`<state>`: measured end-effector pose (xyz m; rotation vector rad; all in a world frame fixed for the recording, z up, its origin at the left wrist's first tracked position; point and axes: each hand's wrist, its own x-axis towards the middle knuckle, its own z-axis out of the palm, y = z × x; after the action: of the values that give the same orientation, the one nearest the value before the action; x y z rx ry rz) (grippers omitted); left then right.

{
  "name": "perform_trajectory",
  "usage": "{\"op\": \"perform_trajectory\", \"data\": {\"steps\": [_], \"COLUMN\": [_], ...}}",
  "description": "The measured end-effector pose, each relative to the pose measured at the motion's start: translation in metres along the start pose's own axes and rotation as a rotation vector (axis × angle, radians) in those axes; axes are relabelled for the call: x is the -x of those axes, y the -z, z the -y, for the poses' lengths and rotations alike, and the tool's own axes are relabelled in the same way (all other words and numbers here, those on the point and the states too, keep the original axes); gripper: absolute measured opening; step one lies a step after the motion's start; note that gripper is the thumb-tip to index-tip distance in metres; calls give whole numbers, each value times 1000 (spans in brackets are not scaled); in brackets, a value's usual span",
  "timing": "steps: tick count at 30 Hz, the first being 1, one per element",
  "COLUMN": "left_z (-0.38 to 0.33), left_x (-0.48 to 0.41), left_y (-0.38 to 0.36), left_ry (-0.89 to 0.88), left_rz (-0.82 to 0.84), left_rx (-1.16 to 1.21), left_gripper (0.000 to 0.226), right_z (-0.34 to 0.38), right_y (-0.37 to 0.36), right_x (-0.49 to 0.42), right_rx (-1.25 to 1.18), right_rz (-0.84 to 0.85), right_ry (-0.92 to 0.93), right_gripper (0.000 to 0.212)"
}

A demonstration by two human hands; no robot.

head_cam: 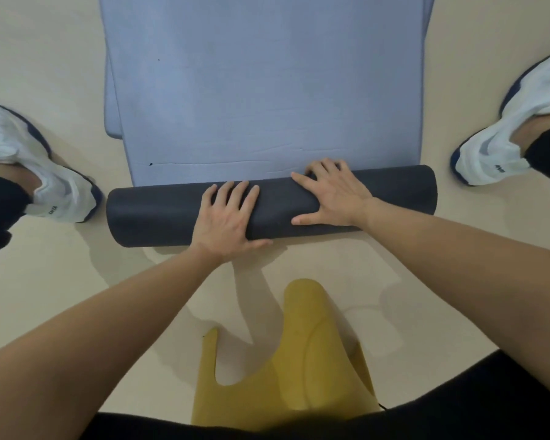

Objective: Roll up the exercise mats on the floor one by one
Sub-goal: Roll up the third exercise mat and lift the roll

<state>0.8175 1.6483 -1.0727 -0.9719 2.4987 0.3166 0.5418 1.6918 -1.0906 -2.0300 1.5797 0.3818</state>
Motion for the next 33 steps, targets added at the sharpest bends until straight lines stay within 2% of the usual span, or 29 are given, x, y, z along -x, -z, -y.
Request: {"op": "perform_trajectory", "data": {"steps": [2, 4, 8, 10, 13, 16, 19, 21, 25, 26, 30, 33], "left_z": [7, 16, 40, 54, 66, 70, 71, 68, 49, 42, 22, 30], "left_x": [-9, -17, -49, -69, -91, -99, -99, -92, -59, -49, -38, -60], "left_y": [3, 12, 41, 55, 65, 63, 62, 65, 59, 54, 40, 54], "left_ry": [-26, -37, -46, -31, -22, -24, -11, -26, -98, -85, 45, 74], "left_rz": [-28, -38, 99, 198, 302, 280, 217, 89, -296, -342, -229, -214], "left_rx": [20, 72, 218, 325, 415, 410, 395, 325, 191, 170, 37, 32], "left_gripper": [112, 109, 98, 90, 83, 80, 85, 92, 75, 76, 101, 105], "right_z": [0, 2, 13, 19, 24, 18, 8, 2, -11, -16, -37, -50], "right_y": [5, 11, 17, 14, 8, 8, 9, 9, 24, 31, 65, 83], "right_x": [0, 2, 14, 21, 28, 22, 14, 9, -4, -10, -34, -51], "right_rx": [24, 52, 42, 60, 118, 163, 184, 198, 128, 96, -70, -171], "right_rz": [5, -59, -462, -582, -454, -326, -324, -364, -372, -343, -115, 4], "right_ry": [-8, -35, -98, -72, -97, -132, -101, -80, -67, -69, -84, -114], "right_gripper": [107, 103, 77, 73, 90, 100, 100, 100, 98, 98, 97, 93]}}
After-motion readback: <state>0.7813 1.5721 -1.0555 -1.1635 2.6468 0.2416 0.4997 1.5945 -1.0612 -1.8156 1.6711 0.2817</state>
